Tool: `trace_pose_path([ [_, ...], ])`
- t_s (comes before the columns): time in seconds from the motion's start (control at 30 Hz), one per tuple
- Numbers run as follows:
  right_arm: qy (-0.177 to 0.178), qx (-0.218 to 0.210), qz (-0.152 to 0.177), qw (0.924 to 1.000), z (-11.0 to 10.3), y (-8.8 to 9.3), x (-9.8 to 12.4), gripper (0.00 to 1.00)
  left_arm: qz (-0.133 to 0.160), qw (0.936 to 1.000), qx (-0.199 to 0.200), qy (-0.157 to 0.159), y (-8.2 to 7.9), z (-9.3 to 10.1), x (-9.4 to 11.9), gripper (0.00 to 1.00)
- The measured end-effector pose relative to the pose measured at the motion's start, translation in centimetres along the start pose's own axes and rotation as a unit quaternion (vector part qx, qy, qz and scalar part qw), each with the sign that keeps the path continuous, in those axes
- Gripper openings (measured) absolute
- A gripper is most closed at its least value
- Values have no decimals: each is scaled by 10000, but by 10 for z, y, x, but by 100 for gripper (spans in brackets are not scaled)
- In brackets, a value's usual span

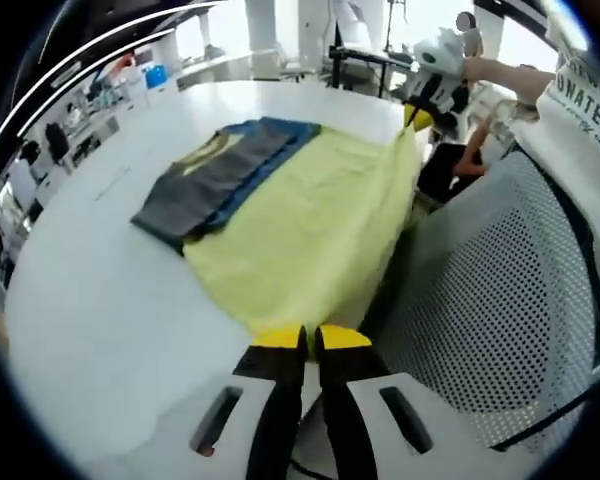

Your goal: Fold the garment on the visible template until the final outline fits inside the template.

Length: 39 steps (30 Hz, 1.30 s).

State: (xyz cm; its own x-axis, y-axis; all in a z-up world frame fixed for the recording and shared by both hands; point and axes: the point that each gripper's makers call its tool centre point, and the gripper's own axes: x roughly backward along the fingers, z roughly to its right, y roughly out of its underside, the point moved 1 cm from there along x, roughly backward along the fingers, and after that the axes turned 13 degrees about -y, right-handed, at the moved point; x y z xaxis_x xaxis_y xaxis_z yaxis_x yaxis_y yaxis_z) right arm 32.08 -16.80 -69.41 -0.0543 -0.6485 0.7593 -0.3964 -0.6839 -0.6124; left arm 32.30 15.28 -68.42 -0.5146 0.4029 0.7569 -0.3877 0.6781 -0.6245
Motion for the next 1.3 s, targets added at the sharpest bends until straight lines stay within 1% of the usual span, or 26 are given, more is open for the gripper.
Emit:
trace_pose_path([
  [0.3, 221, 200, 56, 9995, 17, -15, 8, 0, 117, 9998, -141, -47, -19, -19, 0, 1],
  [0.47, 422, 370, 122, 9983, 33, -30, 15, 0, 228, 9994, -231, -83, -33, -33, -1, 1],
  [0.53, 479, 423, 131, 9979, 39, -35, 17, 0, 289, 9992, -253, -107, -41, -43, 0, 1],
  [0.63, 606, 516, 153, 9967, 49, -44, 22, 0, 378, 9985, -360, -148, -50, -52, 0, 1],
  [0.83, 782, 670, 157, 9946, 63, -55, 29, 0, 464, 9979, -394, -219, -66, -68, -2, 1],
  [0.97, 888, 670, 155, 9937, 74, -64, 32, 0, 510, 9974, -444, -242, -71, -76, -4, 1],
  [1.13, 979, 784, 94, 9921, 84, -74, 33, 0, 479, 9976, -423, -277, -74, -86, -9, 2],
  [1.23, 1054, 884, 8, 9905, 91, -79, 34, 0, 490, 9974, -437, -305, -80, -92, -11, 1],
  [1.3, 1154, 863, 31, 9896, 97, -83, 37, 0, 535, 9971, -429, -338, -85, -97, -12, 1],
])
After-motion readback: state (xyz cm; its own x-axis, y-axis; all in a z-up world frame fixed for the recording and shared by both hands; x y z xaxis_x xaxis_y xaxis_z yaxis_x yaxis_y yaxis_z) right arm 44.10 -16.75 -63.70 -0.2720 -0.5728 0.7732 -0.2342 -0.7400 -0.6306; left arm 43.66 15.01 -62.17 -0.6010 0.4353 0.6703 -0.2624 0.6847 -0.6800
